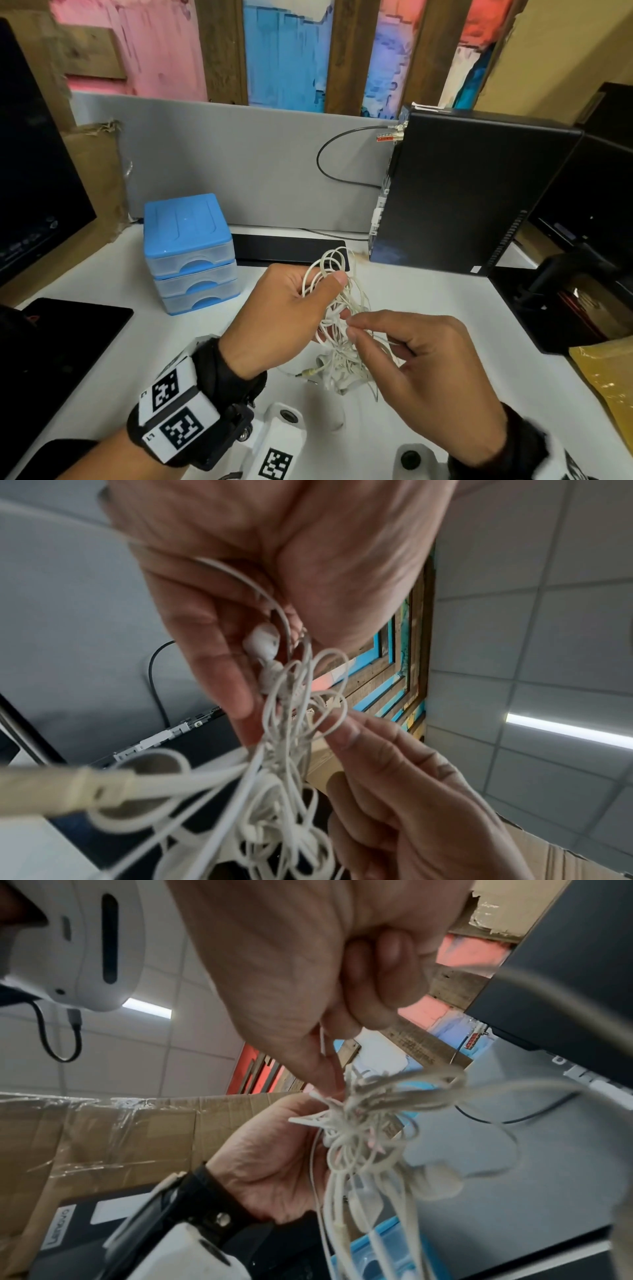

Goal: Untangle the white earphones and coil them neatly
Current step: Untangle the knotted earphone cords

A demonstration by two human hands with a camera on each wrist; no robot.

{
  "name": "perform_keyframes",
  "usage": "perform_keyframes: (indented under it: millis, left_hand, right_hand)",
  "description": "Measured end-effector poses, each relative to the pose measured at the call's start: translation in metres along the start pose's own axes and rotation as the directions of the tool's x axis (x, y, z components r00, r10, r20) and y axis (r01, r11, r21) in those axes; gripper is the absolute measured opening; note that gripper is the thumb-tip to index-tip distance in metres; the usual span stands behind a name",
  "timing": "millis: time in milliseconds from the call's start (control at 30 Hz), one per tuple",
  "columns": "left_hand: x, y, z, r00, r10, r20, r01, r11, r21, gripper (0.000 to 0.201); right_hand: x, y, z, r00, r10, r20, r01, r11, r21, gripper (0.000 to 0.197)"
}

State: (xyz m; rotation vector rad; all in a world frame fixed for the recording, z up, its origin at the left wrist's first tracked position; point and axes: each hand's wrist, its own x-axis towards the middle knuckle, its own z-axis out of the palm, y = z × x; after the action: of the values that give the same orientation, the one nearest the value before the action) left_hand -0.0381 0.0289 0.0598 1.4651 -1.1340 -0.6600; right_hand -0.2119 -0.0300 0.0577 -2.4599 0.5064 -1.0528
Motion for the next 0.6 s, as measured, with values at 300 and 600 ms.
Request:
perform_keyframes:
  millis: [300, 600]
  left_hand:
    - [0.002, 0.0, -0.003, 1.0, -0.014, -0.027, 0.015, 0.999, 0.03, 0.045]
    - [0.001, 0.004, -0.002, 0.995, -0.094, 0.011, 0.095, 0.988, -0.123, 0.041]
  right_hand:
    - [0.0, 0.021, 0.001, 0.967, 0.22, 0.131, -0.248, 0.932, 0.263, 0.011]
    - [0.002, 0.026, 0.002, 0.941, 0.292, 0.173, -0.339, 0.836, 0.432, 0.009]
